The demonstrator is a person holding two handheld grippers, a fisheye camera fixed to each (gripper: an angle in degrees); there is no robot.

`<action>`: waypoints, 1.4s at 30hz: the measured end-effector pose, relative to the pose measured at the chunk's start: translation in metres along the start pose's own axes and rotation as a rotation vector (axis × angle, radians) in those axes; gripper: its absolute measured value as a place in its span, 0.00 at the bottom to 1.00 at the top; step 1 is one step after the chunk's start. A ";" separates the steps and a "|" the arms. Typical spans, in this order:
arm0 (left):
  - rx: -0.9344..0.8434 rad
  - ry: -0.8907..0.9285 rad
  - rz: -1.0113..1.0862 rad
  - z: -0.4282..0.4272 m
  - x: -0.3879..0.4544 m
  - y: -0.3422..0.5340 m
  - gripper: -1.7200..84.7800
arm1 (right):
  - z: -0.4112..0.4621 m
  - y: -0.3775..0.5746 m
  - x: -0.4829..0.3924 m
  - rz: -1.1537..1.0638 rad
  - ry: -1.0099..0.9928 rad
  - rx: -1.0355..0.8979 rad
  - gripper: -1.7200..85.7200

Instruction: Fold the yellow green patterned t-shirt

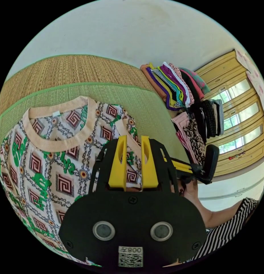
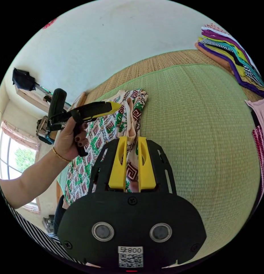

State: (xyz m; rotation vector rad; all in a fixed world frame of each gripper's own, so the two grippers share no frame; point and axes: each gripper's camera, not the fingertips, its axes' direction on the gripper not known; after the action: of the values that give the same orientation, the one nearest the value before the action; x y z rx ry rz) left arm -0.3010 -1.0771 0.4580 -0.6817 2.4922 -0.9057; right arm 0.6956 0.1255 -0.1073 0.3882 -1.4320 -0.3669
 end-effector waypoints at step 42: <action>0.031 -0.019 0.288 0.160 0.125 -0.204 0.03 | -0.068 -0.012 0.077 0.083 -0.028 0.213 0.03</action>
State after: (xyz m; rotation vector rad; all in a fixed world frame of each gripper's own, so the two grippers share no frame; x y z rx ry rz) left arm -0.2560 -1.3614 0.4569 -0.3075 2.4704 -0.8230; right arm 0.7714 0.0812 -0.0521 0.4954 -1.5147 -0.1539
